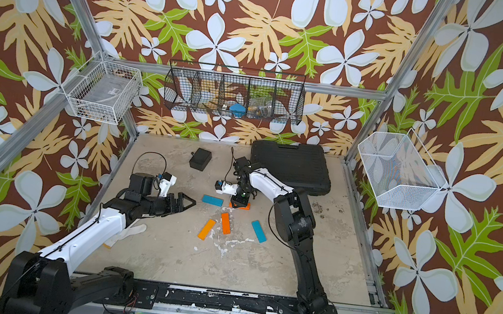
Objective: Assemble the number 7 with building blocks
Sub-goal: Assemble the building block at the center of the board.
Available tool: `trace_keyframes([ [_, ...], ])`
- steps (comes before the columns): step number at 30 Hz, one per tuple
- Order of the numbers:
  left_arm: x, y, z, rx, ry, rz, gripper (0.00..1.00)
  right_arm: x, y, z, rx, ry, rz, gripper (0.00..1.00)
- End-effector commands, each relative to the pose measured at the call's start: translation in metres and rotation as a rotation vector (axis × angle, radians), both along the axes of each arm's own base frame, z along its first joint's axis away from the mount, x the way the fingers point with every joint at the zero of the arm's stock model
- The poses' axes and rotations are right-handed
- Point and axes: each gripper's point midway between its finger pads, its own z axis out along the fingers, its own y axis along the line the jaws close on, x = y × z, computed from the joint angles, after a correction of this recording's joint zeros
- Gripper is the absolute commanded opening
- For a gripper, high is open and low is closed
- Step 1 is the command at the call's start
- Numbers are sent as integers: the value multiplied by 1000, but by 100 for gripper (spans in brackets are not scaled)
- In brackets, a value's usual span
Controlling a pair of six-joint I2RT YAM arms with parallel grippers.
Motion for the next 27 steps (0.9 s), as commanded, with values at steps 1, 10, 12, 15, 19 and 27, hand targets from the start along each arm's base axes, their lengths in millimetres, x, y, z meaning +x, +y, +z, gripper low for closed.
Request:
trace_keyframes([
  [1, 1, -1, 3, -6, -22, 0, 96, -3, 1, -1, -6, -7, 19, 11],
  [10, 0, 0, 3, -8, -16, 8, 94, -7, 16, -2, -15, -64, 66, 10],
  [12, -1, 1, 3, -8, -16, 9, 94, -4, 17, -2, -21, -83, 69, 10],
  [15, -3, 1, 2, -5, -14, 8, 94, 1, 19, -2, -25, -96, 70, 10],
  [19, -6, 1, 1, -6, -11, 7, 94, 6, 23, -3, -30, -120, 75, 9],
  [27, -7, 1, 0, -7, -11, 8, 94, 3, 32, -9, -21, -98, 80, 8],
])
